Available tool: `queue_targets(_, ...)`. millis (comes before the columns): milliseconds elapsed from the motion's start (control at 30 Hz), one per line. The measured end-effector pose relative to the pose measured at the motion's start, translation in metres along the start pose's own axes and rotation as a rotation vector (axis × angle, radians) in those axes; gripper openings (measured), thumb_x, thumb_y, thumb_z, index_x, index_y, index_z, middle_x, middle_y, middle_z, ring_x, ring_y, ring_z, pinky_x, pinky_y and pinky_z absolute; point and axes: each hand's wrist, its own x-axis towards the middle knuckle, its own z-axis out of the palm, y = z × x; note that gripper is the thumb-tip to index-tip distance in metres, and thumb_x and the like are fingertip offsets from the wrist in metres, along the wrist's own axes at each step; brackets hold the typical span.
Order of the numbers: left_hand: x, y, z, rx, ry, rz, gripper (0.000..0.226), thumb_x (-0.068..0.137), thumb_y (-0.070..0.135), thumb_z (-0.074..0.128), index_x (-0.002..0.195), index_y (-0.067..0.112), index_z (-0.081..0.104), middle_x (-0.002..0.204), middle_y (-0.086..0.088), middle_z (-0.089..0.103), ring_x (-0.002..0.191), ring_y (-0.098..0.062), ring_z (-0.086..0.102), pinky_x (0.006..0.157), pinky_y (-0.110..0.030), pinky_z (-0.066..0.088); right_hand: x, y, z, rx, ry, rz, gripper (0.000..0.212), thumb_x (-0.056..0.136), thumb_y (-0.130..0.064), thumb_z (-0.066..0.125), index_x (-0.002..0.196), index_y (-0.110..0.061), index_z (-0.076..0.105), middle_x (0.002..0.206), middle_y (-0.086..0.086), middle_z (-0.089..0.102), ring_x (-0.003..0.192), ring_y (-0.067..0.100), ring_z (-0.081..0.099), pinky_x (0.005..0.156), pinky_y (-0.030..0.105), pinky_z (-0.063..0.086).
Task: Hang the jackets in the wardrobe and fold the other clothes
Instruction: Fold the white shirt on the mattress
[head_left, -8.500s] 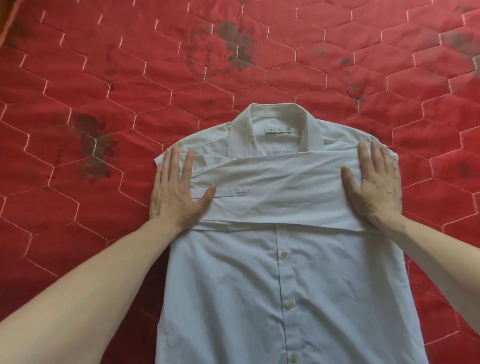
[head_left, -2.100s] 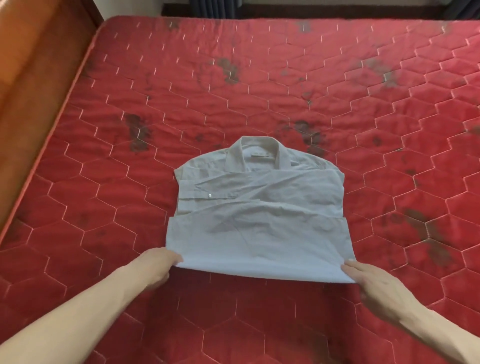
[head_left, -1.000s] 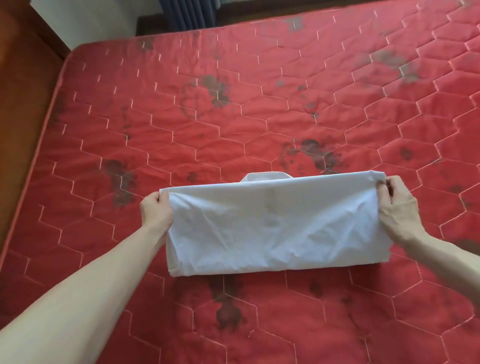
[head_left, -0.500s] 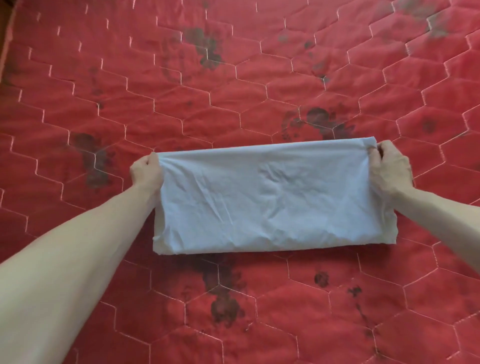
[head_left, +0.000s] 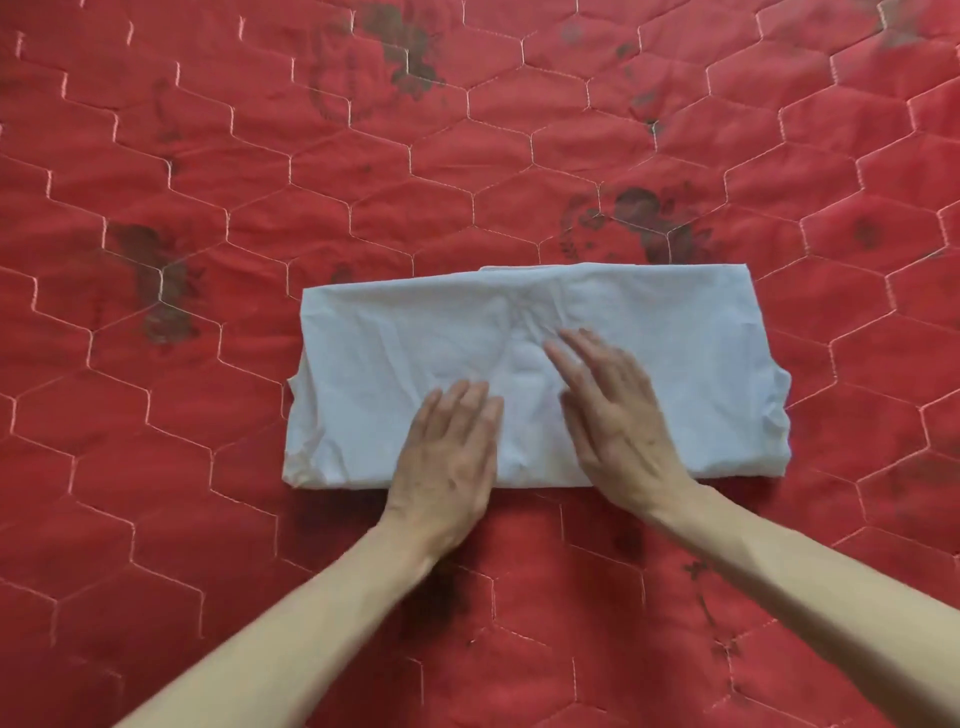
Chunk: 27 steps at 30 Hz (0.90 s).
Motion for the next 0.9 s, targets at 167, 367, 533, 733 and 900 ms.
queue_targets(167, -0.003, -0.026, 0.014, 0.057, -0.133, -0.169, 0.065, 0.103, 0.042, 0.034, 0.163, 0.017, 0.029, 0.171, -0.009, 0.022, 0.160, -0.026, 0.015, 0.128, -0.052, 0.013, -0.012, 0.016, 0.024, -0.181, -0.161, 0.109, 0.060, 0.107, -0.044, 0.035, 0.162, -0.021, 0.034, 0.171, 0.003, 0.026, 0.158, 0.022, 0.021, 0.125, 0.052, 0.023)
queue_targets(367, -0.024, -0.083, 0.002, 0.074, -0.077, -0.475, 0.069, 0.104, 0.053, 0.026, 0.166, 0.023, 0.017, 0.175, -0.002, 0.006, 0.161, -0.020, -0.001, 0.130, -0.049, 0.002, -0.040, 0.103, -0.026, -0.305, -0.133, 0.495, 0.067, 0.104, -0.050, 0.024, 0.165, -0.020, 0.024, 0.172, 0.010, 0.021, 0.159, 0.030, 0.017, 0.126, 0.057, 0.020)
queue_targets(533, -0.030, -0.102, -0.008, -0.008, -0.057, -0.505, 0.071, 0.104, 0.055, 0.029, 0.166, 0.023, 0.018, 0.175, -0.002, 0.004, 0.161, -0.017, -0.004, 0.131, -0.047, 0.004, -0.042, 0.116, -0.033, -0.299, -0.090, 0.637, 0.072, 0.103, -0.056, 0.020, 0.167, -0.024, 0.012, 0.175, 0.005, 0.008, 0.161, 0.023, 0.003, 0.129, 0.053, 0.010)
queue_targets(733, -0.019, -0.093, -0.011, 0.094, -0.095, -0.446, 0.075, 0.105, 0.060, 0.024, 0.167, 0.021, 0.008, 0.174, -0.011, -0.005, 0.161, -0.024, -0.011, 0.130, -0.049, 0.003, -0.043, 0.116, -0.032, -0.290, -0.103, 0.638, 0.071, 0.103, -0.056, 0.019, 0.167, -0.028, 0.005, 0.175, 0.002, 0.002, 0.161, 0.020, -0.003, 0.130, 0.049, 0.004)
queue_targets(900, 0.046, -0.033, 0.005, 0.034, -0.146, -0.095, 0.076, 0.101, 0.056, 0.028, 0.166, 0.018, 0.016, 0.174, -0.007, 0.006, 0.161, -0.024, 0.000, 0.129, -0.047, 0.005, -0.045, 0.115, -0.032, -0.284, -0.070, 0.629, 0.070, 0.104, -0.055, 0.021, 0.167, -0.030, 0.006, 0.175, -0.001, 0.003, 0.161, 0.018, -0.003, 0.130, 0.049, 0.005)
